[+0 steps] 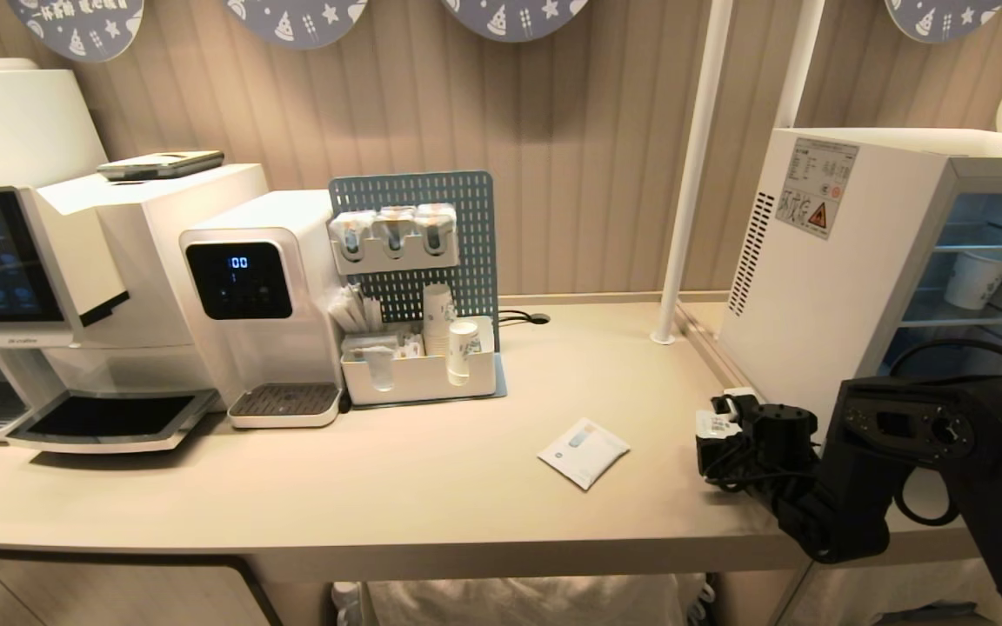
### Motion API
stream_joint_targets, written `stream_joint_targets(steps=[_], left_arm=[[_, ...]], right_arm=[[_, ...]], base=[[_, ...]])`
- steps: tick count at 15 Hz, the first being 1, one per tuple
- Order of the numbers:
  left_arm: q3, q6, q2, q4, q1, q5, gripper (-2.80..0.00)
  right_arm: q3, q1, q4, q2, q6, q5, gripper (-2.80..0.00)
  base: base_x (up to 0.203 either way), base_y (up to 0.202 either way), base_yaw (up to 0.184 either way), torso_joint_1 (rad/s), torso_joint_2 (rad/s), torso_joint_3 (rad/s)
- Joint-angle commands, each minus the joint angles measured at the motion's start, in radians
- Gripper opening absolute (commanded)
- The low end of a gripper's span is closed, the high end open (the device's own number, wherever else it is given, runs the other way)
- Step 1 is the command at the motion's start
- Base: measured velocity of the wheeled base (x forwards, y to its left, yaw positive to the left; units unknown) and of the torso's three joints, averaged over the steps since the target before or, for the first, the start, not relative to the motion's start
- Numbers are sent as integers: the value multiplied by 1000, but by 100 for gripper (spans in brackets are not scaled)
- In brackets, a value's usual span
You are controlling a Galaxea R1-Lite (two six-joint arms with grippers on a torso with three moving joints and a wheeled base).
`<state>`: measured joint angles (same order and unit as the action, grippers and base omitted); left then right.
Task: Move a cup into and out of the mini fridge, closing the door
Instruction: Place the yoghurt on the table
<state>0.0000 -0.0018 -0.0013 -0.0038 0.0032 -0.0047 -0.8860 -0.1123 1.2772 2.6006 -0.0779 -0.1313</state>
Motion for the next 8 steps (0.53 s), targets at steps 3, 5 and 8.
stream_joint_targets(steps=[3, 5, 8], left_arm=[[1, 0, 1, -1, 0, 0, -280], [0, 0, 1, -1, 0, 0, -280], [1, 0, 1, -1, 0, 0, -280]], right_arm=[[-2, 0, -6, -3, -2, -5, 0], [-2, 0, -13, -5, -1, -13, 0], [3, 0, -6, -5, -1, -13, 0]], base=[[0, 0, 0, 0, 0, 0], [0, 0, 0, 0, 0, 0], [0, 0, 0, 0, 0, 0]])
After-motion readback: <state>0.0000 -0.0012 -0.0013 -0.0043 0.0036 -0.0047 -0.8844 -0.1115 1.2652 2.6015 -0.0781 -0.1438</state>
